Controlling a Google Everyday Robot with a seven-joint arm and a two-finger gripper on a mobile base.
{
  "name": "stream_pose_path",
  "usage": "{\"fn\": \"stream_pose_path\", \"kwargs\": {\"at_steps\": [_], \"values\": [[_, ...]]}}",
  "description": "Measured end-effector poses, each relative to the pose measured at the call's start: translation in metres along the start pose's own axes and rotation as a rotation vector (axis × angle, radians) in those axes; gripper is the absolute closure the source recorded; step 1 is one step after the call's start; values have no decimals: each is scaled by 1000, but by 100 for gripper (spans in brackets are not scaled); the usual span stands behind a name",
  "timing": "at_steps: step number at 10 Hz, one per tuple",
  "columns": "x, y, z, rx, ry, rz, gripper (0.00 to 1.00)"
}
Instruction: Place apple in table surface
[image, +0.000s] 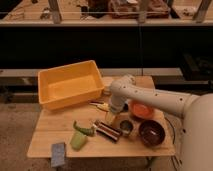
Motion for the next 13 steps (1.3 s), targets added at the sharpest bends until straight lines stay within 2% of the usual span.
{"fn": "stream_pose_path", "kwargs": {"at_steps": [3, 5, 6, 8, 13], "values": [[3, -8, 11, -2, 12, 41, 51], [8, -14, 15, -1, 17, 66, 29], [10, -16, 14, 2, 16, 73, 23], [13, -20, 10, 12, 9, 84, 20], [20, -22, 4, 6, -24, 93, 20]]}}
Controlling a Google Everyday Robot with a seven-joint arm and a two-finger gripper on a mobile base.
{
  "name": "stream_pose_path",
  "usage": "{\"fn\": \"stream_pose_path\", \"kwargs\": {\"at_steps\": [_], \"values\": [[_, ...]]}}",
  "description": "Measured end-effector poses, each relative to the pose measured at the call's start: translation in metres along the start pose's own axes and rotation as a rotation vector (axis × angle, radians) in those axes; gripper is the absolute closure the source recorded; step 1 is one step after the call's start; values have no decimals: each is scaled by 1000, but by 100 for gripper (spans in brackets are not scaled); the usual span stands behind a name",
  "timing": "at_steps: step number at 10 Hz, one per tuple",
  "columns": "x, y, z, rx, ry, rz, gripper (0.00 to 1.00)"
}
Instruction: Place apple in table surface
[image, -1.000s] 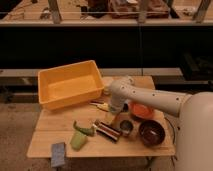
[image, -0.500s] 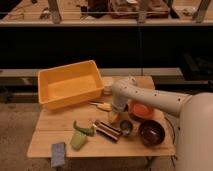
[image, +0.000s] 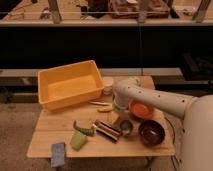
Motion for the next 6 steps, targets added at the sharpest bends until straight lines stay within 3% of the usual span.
{"fn": "stream_pose_path", "kwargs": {"at_steps": [3, 5, 6], "values": [[4, -3, -21, 2, -57, 18, 20], [11, -8, -50, 9, -134, 54, 20], [11, -8, -52, 10, -140, 55, 20]]}}
